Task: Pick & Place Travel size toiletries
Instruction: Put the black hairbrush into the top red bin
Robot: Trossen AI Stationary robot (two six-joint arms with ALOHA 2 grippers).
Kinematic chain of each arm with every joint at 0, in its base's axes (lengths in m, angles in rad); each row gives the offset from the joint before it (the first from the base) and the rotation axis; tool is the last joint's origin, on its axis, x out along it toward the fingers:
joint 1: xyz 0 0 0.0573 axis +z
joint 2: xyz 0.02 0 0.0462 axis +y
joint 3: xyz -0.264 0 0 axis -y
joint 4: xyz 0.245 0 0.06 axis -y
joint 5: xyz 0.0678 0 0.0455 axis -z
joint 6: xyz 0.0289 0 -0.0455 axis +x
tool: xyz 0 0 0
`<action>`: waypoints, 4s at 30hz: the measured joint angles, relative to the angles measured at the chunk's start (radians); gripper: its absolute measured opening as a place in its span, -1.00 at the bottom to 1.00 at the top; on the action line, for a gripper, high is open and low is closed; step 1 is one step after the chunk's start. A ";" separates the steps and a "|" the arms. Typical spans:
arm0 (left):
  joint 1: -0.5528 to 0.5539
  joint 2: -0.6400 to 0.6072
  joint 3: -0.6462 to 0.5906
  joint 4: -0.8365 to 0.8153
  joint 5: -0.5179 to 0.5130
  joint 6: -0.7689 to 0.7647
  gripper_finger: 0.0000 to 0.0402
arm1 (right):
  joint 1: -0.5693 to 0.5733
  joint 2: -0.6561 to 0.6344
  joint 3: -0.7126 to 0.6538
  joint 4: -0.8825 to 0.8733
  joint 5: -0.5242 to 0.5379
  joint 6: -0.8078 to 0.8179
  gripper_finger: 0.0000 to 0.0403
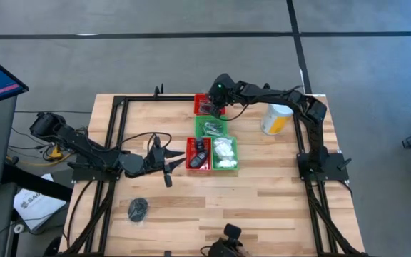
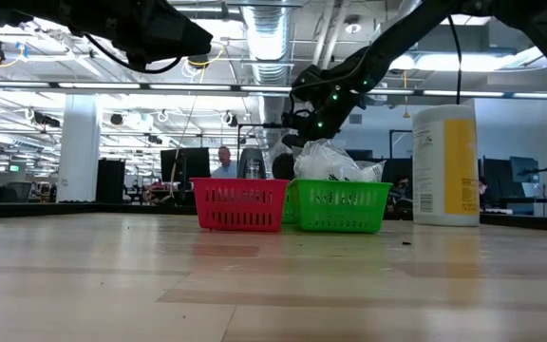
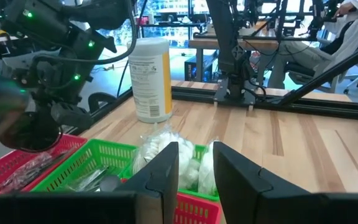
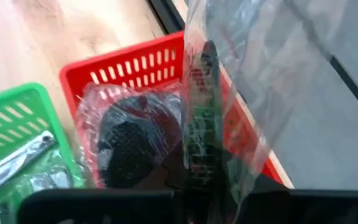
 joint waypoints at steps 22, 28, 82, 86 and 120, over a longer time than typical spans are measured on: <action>0.000 0.000 0.000 0.000 0.000 0.000 -0.54 | 0.006 0.000 0.000 0.027 0.000 0.002 -0.26; 0.000 0.000 0.000 0.000 0.000 0.000 -0.54 | 0.006 0.000 0.000 0.023 0.000 0.000 -0.10; -0.281 -0.145 0.001 -1.011 0.501 -1.083 -0.54 | 0.427 -0.110 0.000 -0.218 -0.169 0.037 -0.08; -0.313 -0.144 0.001 -1.095 0.560 -1.185 -0.54 | 0.427 -0.110 0.000 -0.219 -0.168 0.043 -0.08; -0.469 -0.049 -0.001 -1.273 0.774 -1.568 -0.50 | 0.436 -0.109 0.000 -0.220 -0.169 0.029 -0.08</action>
